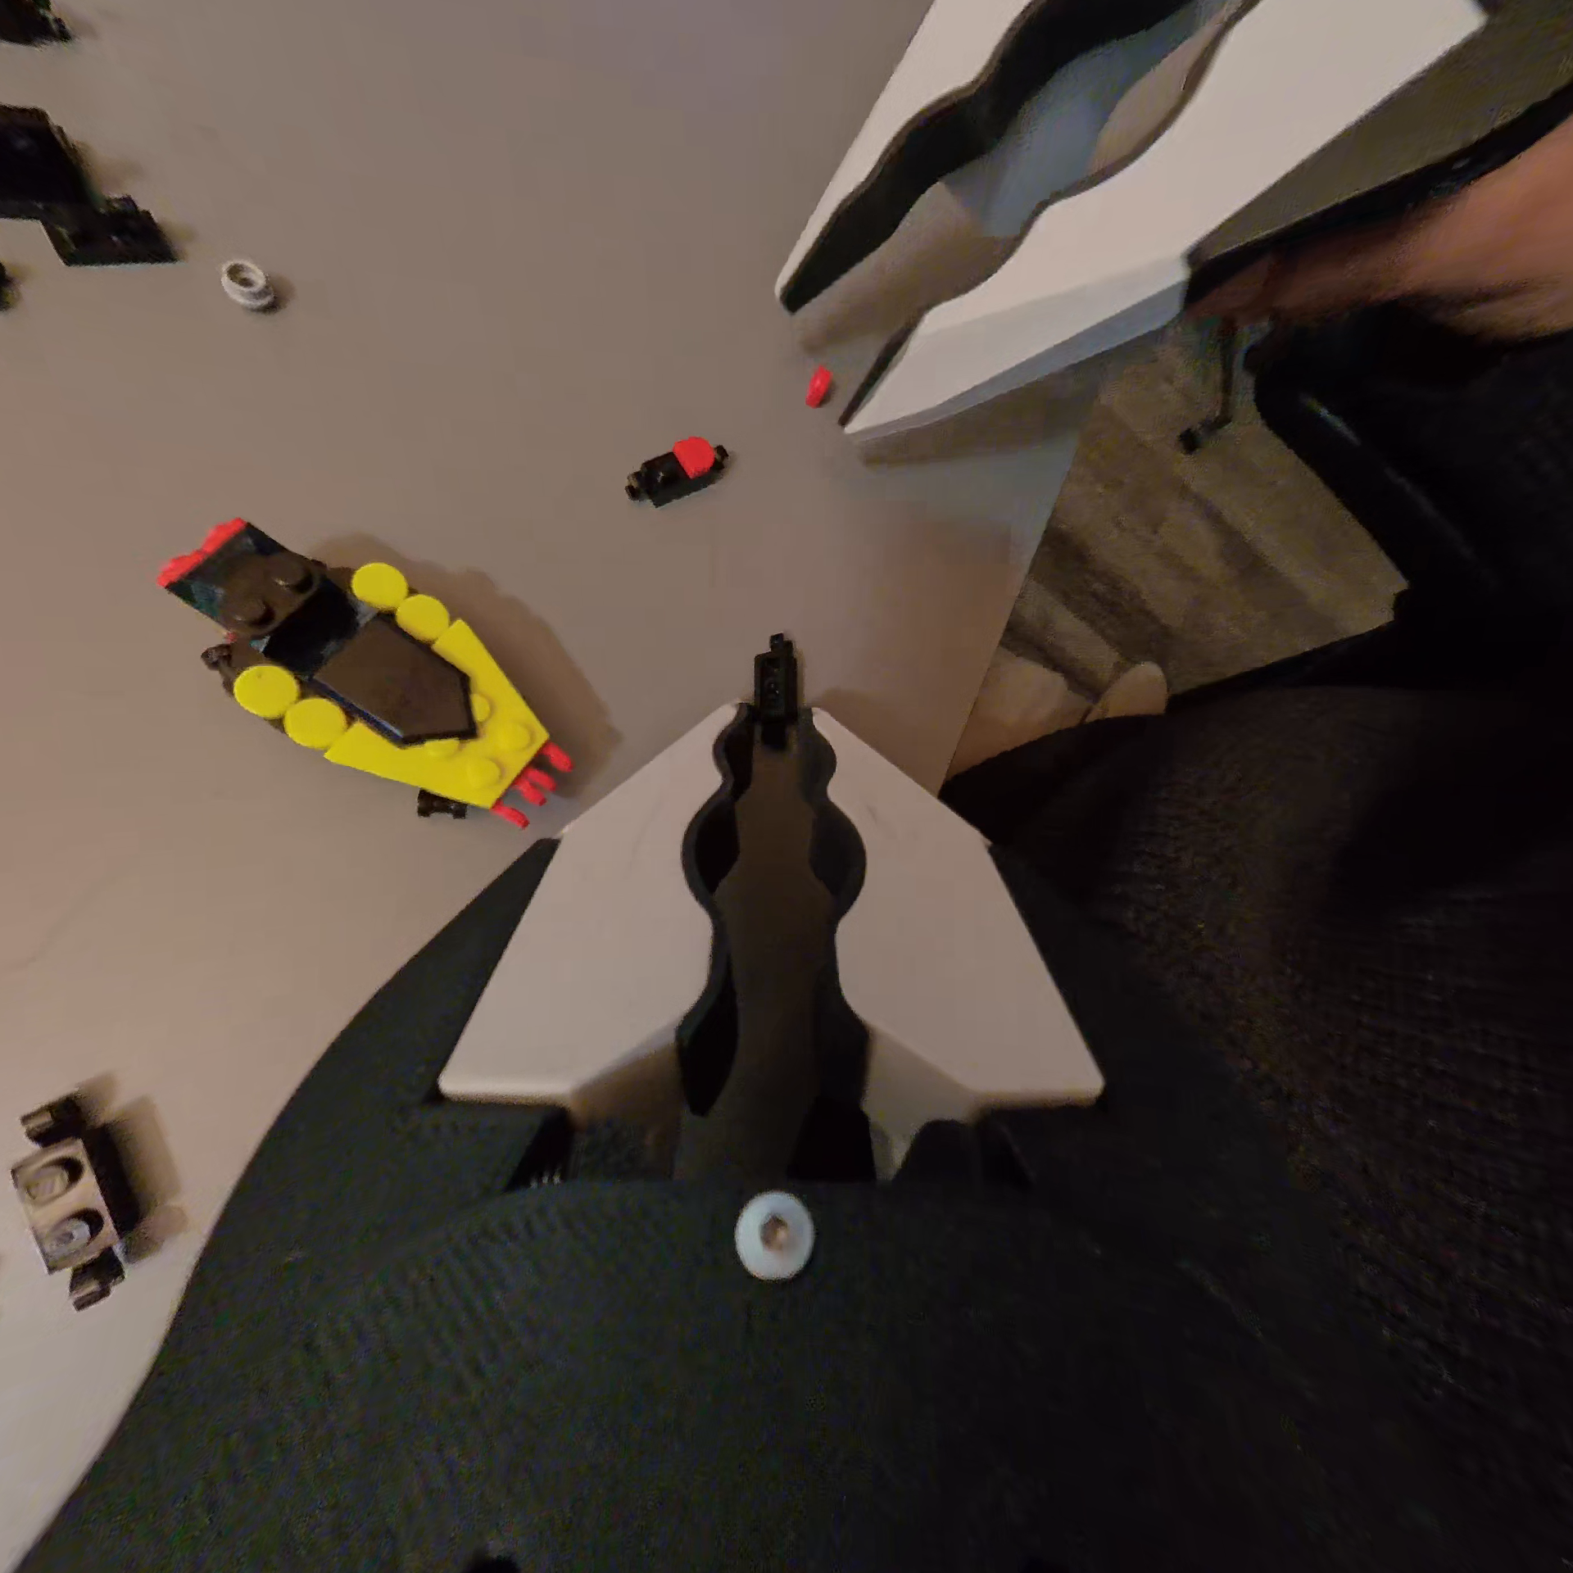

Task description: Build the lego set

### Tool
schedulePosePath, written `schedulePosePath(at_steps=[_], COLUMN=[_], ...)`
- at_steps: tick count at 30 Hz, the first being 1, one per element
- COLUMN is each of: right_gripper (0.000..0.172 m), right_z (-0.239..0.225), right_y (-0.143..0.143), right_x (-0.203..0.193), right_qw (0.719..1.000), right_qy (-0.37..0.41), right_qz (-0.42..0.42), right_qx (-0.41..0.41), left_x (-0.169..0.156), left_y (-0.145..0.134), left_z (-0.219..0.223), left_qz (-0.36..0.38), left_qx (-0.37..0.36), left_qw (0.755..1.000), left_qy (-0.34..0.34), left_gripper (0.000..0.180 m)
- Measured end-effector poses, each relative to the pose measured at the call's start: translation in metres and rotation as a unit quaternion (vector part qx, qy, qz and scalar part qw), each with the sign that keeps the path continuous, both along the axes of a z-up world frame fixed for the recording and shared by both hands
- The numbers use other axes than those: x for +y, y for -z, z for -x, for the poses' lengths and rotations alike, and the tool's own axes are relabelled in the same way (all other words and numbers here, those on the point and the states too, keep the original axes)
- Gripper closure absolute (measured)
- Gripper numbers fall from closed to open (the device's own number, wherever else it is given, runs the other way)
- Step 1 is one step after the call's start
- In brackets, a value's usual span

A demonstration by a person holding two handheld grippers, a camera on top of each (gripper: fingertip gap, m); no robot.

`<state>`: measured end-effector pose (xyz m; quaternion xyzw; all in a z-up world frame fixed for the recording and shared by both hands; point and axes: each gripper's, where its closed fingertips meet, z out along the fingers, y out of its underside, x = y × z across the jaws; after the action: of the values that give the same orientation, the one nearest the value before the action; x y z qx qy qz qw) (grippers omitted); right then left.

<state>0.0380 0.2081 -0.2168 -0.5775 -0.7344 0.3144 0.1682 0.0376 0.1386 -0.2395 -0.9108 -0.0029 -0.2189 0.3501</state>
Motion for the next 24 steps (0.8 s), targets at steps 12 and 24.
schedulePosePath(at_steps=[12,24], right_gripper=[0.147,0.151], right_z=[0.006,0.010], right_y=[-0.036,-0.065], right_x=[-0.063,-0.066], right_qw=[0.978,0.963], right_qy=[-0.119,-0.131], right_qz=[0.138,0.135], right_qx=[0.098,0.191], left_x=[0.004,0.001], left_y=[-0.081,-0.089], left_z=[0.003,-0.004], left_qz=[-0.074,-0.061], left_qx=[-0.463,-0.524], left_qw=[0.882,0.849], left_qy=[-0.047,-0.028], left_gripper=[0.171,0.171])
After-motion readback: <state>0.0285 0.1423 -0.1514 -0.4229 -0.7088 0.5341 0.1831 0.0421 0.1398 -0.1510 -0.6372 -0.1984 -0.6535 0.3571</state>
